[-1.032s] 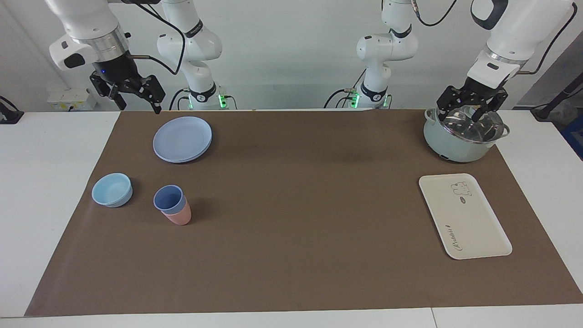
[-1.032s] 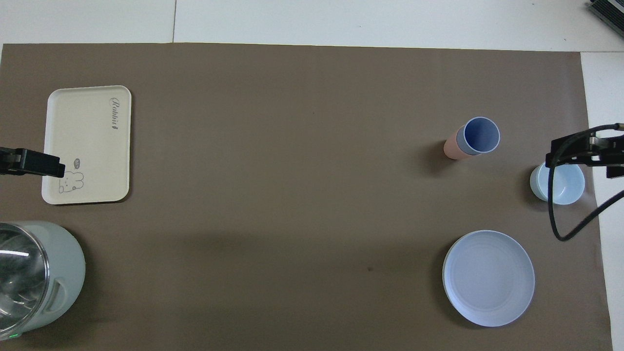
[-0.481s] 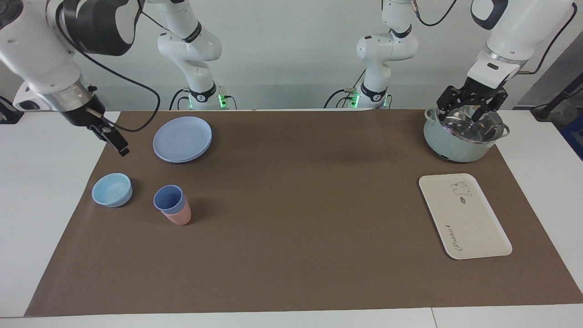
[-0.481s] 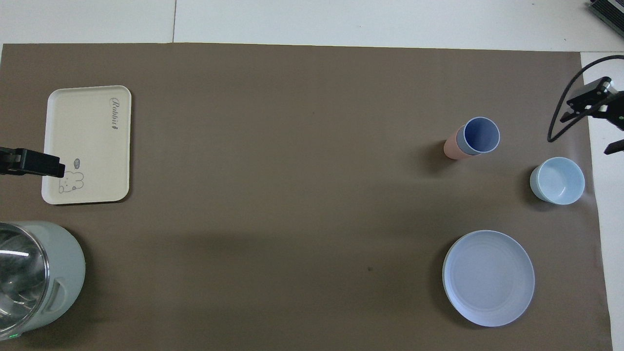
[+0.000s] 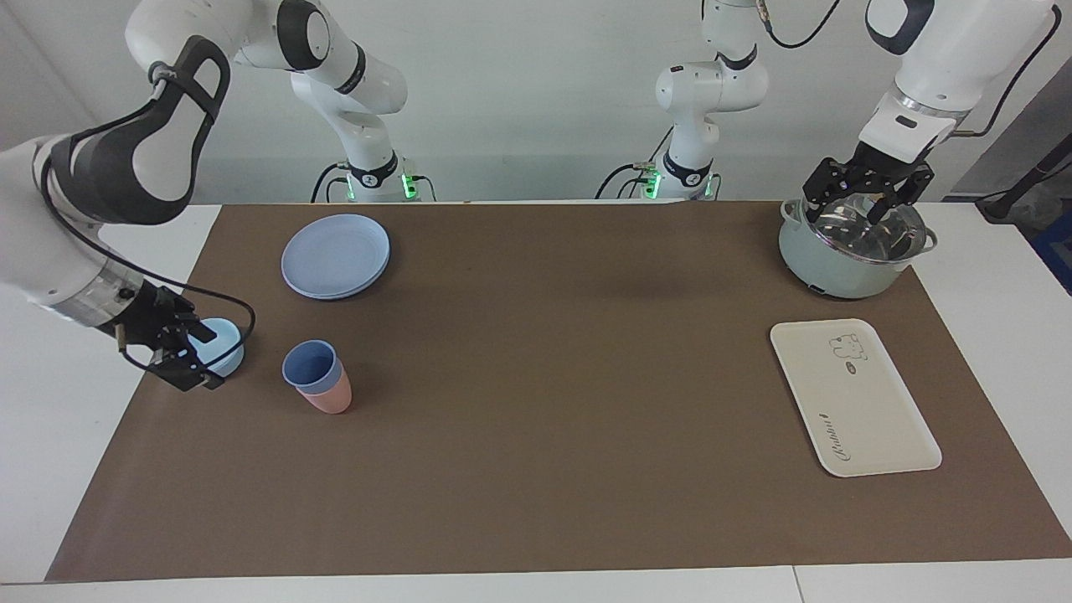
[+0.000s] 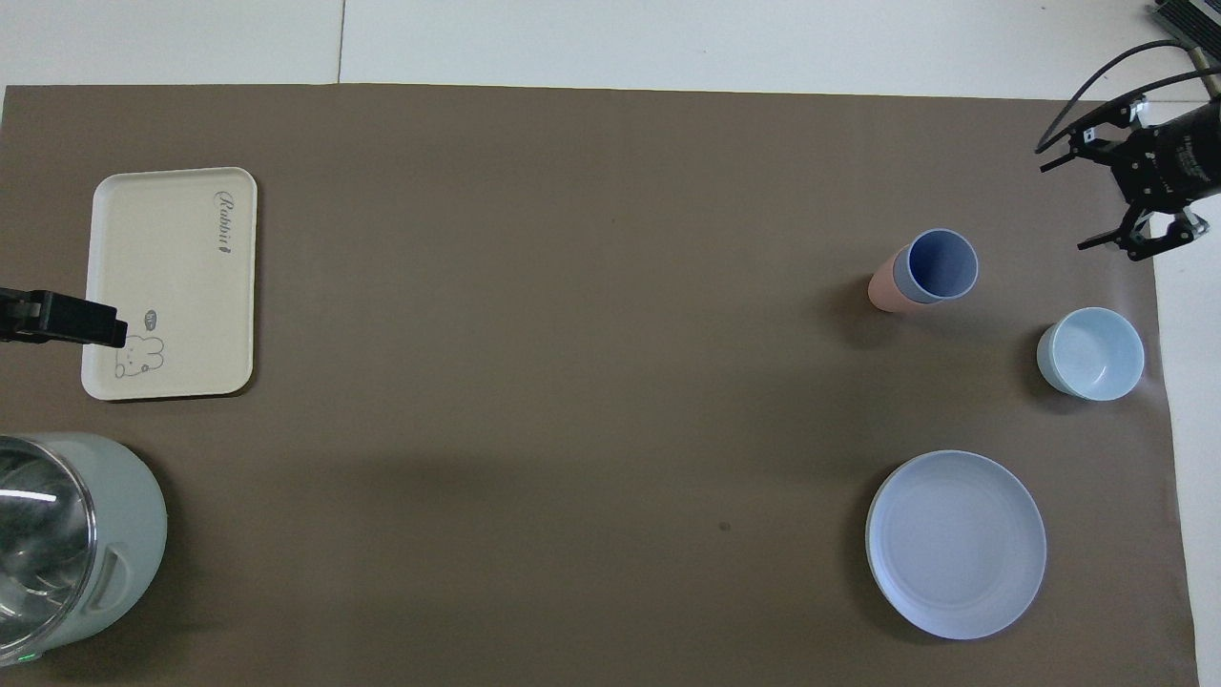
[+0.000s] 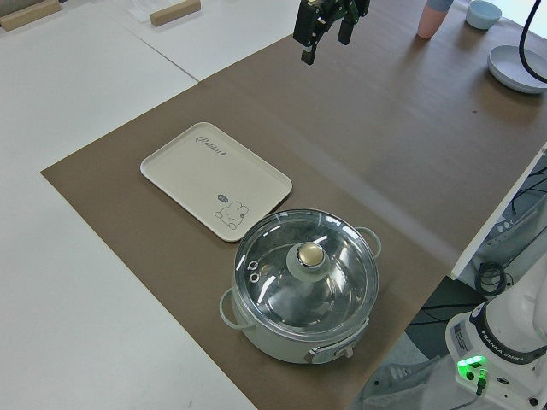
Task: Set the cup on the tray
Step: 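Reach the right gripper to the nested pink and blue cups and grasp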
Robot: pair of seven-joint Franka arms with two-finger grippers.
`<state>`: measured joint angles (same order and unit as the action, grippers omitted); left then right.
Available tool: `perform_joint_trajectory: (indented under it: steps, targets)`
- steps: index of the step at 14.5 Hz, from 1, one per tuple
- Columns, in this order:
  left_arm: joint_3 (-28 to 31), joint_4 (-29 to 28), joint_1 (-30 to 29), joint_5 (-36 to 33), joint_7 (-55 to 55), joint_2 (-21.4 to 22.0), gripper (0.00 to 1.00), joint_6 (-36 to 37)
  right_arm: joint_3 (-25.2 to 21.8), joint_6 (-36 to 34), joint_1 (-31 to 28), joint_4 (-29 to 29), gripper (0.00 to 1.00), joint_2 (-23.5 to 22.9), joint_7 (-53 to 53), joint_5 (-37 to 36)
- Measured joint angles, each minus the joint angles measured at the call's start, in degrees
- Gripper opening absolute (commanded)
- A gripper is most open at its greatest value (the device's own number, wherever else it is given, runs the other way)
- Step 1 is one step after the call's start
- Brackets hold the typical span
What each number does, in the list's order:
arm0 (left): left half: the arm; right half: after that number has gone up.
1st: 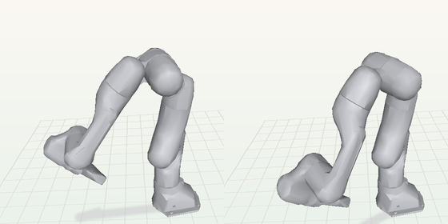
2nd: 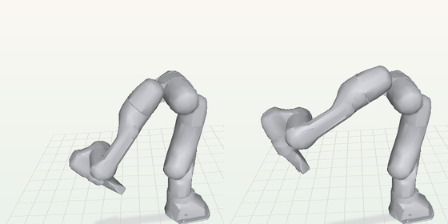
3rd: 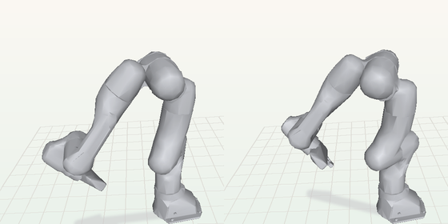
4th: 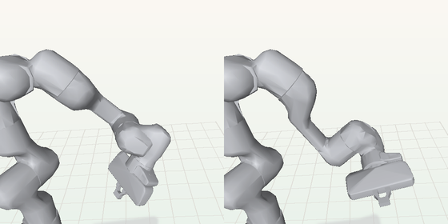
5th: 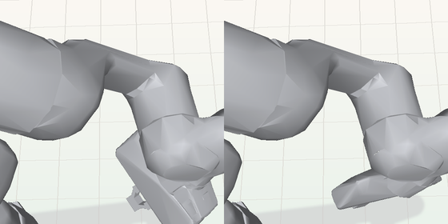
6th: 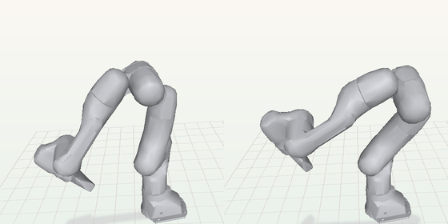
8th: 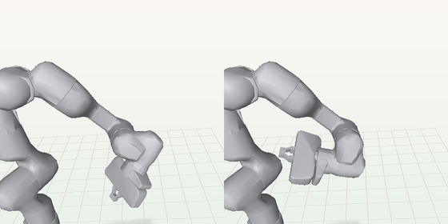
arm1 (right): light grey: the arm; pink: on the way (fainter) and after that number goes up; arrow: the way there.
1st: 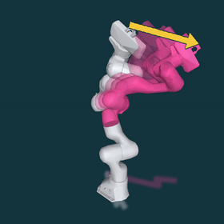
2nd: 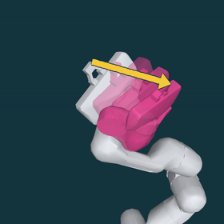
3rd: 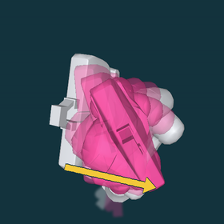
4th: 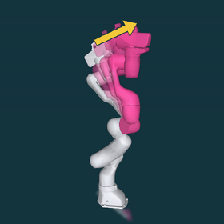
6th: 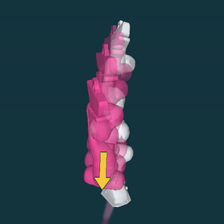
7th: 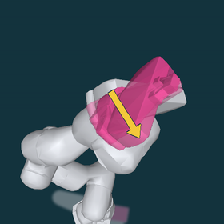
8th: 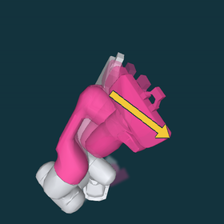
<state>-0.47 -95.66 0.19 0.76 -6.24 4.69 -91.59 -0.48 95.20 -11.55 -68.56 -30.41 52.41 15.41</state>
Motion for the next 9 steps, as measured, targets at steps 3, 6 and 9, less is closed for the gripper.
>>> perform_joint_trajectory:
  steps: [3, 6, 9]
  targets:
    - [0.0, 0.0, 0.0, 0.0, 0.0, 0.0, 1.0, 0.0, -0.03, 0.37, -0.88, 0.14, 0.96, -4.74, 1.05, 5.92]
    - [0.0, 0.0, 0.0, 0.0, 0.0, 0.0, 1.0, 0.0, -0.03, 0.46, -1.65, -0.11, 0.96, -8.73, 1.05, 9.63]
    - [0.0, 0.0, 0.0, 0.0, 0.0, 0.0, 1.0, 0.0, 0.0, 1.39, -1.65, -3.78, 0.97, -9.71, 1.1, 13.07]
